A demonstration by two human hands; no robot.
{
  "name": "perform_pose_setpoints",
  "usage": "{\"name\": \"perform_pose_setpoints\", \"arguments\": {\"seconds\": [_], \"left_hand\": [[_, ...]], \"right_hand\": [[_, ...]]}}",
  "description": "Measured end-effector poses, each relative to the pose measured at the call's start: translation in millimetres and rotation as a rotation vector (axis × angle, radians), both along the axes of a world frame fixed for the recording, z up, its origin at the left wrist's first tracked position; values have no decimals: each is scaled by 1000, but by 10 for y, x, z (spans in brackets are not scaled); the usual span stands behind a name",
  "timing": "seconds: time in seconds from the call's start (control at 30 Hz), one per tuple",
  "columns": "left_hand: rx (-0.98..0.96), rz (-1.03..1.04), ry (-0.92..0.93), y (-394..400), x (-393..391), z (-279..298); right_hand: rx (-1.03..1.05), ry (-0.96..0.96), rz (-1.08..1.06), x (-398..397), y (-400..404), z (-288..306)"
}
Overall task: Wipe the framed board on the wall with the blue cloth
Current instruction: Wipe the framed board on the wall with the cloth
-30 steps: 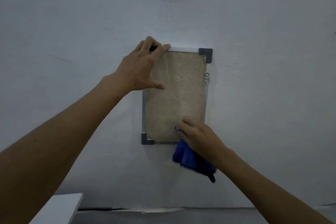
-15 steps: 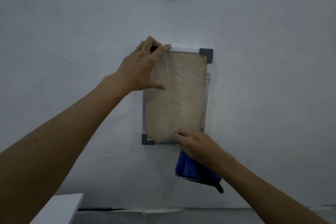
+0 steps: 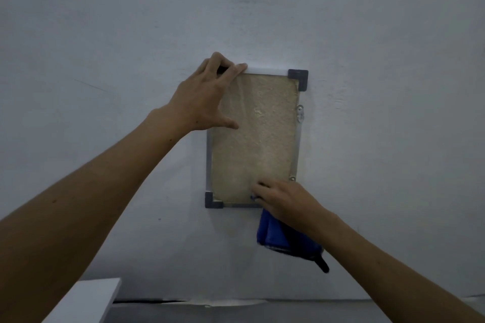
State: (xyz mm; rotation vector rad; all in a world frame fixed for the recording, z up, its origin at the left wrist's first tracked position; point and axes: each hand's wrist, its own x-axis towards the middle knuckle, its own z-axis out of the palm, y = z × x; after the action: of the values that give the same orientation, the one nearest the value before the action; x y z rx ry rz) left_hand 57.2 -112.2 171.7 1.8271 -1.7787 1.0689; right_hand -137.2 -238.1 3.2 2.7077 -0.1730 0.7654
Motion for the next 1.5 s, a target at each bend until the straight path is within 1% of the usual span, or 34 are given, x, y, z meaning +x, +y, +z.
{"name": "perform_pose_setpoints", "arguments": {"seconds": [0.13, 0.17, 0.2, 0.27, 0.33, 0.37, 0.4, 0.47, 0.57, 0.6, 0.63, 0.7, 0.8, 0.83, 0.9, 1.0, 1.07, 1.1, 1.13, 1.23, 1.27, 1.3, 1.33, 1.43, 1.5], "left_hand": [[2, 7, -2, -2, -4, 2], [2, 7, -2, -2, -6, 3], [3, 7, -1, 1, -6, 2], [7, 7, 1, 7, -11, 6], [12, 7, 4, 10, -14, 10], [16, 7, 5, 13, -16, 10], [18, 8, 2, 13, -19, 11], [16, 10, -4, 14, -19, 11], [13, 12, -8, 14, -15, 12], [12, 12, -11, 12, -14, 11], [13, 10, -16, 13, -8, 8], [16, 8, -22, 10, 4, -1], [25, 10, -36, 11, 22, -7], [29, 10, -44, 14, 29, -5], [38, 9, -60, 23, 50, -1], [53, 8, -83, 43, 88, -7], [59, 7, -90, 60, 112, -19], [63, 6, -91, 68, 126, -28], [69, 6, -94, 76, 142, -42], [84, 12, -101, 104, 190, -113], [84, 11, -96, 116, 204, -149], [78, 3, -88, 128, 216, -190], [67, -11, -73, 139, 224, -239], [19, -62, -4, 160, 246, -430], [-31, -96, 41, 165, 260, -582]], "right_hand": [[37, -303, -55, 48, -15, 270], [44, -353, -53, 53, -8, 275], [43, -362, -48, 57, 3, 243], [26, -259, -24, 51, 35, 89], [9, -57, -9, 38, 69, -89], [-6, 14, -8, 29, 78, -133], [-12, 25, -6, 28, 77, -124], [18, -81, -12, 57, 62, 2], [55, -334, -42, 93, 23, 232], [71, -384, -42, 96, 10, 251], [78, -393, -37, 104, 9, 233], [35, -291, -7, 96, 32, 93], [7, -38, 23, 76, 78, -127], [3, -15, 17, 80, 77, -123], [40, -111, 3, 114, 56, -10], [78, -358, -29, 150, 42, 222], [113, -444, -10, 161, 52, 259], [114, -429, 6, 161, 61, 232], [100, -371, 25, 154, 67, 167], [58, -47, 20, 120, 103, -73], [47, 12, 12, 112, 108, -101], [44, 3, 13, 114, 107, -79], [52, -51, 13, 126, 105, -22], [76, -300, -29, 163, 100, 208], [92, -413, -45, 178, 99, 250]]}}
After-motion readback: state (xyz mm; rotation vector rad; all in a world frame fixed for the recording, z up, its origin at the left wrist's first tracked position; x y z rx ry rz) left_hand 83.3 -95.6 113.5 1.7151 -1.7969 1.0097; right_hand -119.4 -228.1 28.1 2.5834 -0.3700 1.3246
